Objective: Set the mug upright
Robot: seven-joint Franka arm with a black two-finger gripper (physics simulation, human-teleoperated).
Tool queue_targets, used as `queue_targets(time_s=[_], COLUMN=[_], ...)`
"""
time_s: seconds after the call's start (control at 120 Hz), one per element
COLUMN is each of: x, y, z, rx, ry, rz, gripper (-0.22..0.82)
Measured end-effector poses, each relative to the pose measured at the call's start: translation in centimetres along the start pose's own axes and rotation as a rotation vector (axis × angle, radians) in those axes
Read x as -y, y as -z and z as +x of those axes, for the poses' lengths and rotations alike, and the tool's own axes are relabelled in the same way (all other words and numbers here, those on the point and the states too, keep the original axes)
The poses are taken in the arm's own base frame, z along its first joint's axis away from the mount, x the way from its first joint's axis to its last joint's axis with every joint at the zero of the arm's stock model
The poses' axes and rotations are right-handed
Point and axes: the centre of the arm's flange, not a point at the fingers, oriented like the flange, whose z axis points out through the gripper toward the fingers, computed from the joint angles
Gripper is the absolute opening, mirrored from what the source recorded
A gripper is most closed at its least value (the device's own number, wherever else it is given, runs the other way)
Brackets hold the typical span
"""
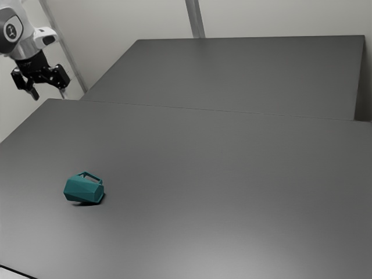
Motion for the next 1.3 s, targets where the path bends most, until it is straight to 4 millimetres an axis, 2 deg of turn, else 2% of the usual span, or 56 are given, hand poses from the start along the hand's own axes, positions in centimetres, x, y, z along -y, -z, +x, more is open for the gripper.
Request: queue_targets(time_s=[0.208,0.292,0.408,0.517,0.717,1.042,1.3], x=[9.7,11.7,12.1,12.7,12.8,11.9,10.8], y=[-9.1,-12.7,-17.4,-20.9,-26.0,-30.5,-32.3], z=[-0.2,0.1,0.6,0.5,-0.6,-0.6,-1.1], rx=[0.157,0.218,0.309,0.383,0.525,0.600,0.630], ry=[0.239,0.310,0.357,0.395,0.415,0.391,0.386], rz=[-0.177,-0.267,-0.372,-0.448,-0.531,-0.587,-0.645], gripper=[0.60,0.60,0.60,0.60,0.60,0.60,0.60])
